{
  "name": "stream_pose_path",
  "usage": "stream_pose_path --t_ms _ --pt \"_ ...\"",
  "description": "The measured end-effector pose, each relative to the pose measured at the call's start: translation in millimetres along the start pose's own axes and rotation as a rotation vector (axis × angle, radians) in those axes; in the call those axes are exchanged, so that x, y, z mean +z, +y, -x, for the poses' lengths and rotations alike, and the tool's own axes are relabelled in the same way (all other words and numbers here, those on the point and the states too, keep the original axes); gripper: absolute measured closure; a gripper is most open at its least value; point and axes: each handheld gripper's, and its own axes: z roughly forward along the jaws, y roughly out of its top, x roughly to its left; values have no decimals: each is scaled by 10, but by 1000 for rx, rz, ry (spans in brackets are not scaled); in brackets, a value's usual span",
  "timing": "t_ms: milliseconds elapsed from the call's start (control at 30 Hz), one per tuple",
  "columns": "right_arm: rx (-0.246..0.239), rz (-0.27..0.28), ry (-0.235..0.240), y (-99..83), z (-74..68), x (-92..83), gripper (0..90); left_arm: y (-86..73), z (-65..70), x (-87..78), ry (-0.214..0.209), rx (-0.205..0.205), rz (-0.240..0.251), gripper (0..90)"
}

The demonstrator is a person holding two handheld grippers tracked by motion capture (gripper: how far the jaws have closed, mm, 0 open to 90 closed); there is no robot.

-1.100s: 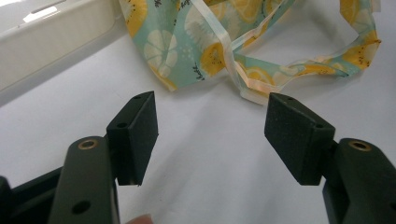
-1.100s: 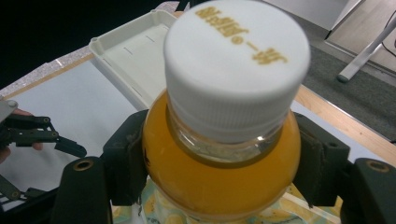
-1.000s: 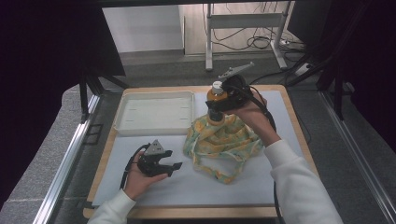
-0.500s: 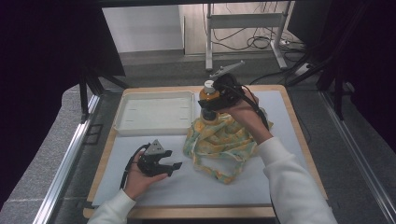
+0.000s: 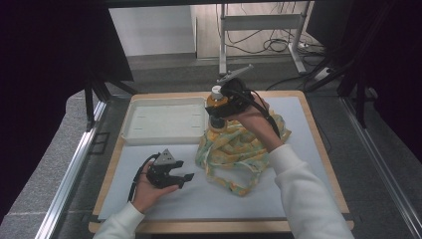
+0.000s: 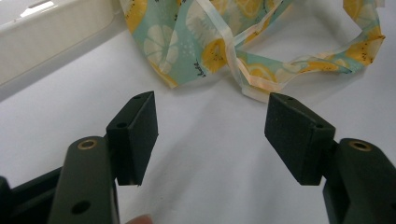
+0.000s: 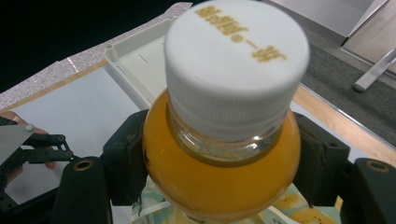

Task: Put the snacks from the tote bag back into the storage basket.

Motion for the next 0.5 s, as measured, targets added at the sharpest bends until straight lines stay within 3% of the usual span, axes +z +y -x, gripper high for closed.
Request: stream_pose_path --t_ms 500 --pt "-21 -13 16 105 -91 153 298 -1 -11 -8 -3 0 0 352"
